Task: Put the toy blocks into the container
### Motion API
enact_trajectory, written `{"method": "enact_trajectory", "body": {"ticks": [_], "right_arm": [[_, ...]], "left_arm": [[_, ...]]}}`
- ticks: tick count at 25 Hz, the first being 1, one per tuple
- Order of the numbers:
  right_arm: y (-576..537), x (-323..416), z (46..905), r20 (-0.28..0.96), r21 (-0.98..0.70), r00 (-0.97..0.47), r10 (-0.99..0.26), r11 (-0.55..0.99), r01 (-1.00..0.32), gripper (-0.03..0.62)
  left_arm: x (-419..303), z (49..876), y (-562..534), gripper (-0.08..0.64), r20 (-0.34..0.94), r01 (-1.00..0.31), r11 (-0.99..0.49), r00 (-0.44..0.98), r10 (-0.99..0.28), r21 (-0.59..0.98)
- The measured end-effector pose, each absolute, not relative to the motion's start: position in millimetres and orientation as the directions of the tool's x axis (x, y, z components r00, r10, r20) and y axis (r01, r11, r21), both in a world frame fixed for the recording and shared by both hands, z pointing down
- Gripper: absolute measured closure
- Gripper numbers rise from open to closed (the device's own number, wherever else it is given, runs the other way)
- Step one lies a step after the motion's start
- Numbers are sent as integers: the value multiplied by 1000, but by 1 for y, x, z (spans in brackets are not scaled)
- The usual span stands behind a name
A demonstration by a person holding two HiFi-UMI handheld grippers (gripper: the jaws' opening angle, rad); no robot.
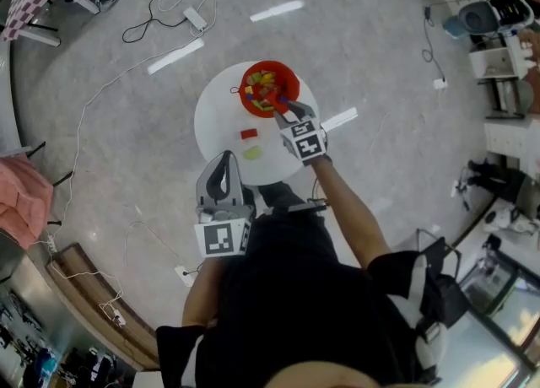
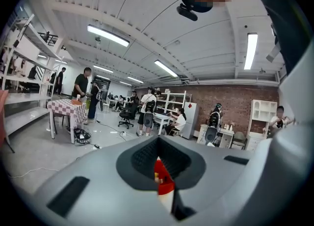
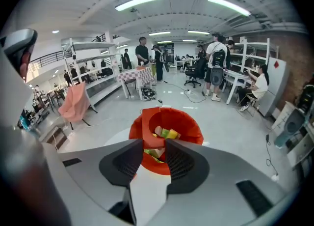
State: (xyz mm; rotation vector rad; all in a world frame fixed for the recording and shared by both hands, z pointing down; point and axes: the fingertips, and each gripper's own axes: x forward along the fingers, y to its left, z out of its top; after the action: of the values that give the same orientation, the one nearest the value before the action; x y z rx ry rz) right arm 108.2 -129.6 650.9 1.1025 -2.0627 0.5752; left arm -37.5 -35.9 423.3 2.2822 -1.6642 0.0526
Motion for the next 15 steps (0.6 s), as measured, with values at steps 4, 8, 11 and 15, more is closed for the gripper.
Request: {"method": "enact_trajectory", "body": {"ticks": [4, 8, 11, 15], "right_arm": [[-141, 116, 672, 812, -50, -332, -480, 510, -859, 459], [-140, 118, 682, 824, -50, -316, -471, 495, -868, 459], [-139, 116, 680, 821, -48, -318, -473, 498, -866, 459], [-136, 108, 660, 775, -45, -358, -521, 519, -854, 459]], "left_arm": [[-41, 423, -34, 568, 217, -938, -258, 308, -926, 230], [-45, 424, -31, 568, 216, -942, -248, 297, -930, 227], [-47, 424, -31, 568, 216, -942, -241, 292, -932, 232], [-50, 420, -31, 568, 205, -944, -233, 281, -938, 233]]}}
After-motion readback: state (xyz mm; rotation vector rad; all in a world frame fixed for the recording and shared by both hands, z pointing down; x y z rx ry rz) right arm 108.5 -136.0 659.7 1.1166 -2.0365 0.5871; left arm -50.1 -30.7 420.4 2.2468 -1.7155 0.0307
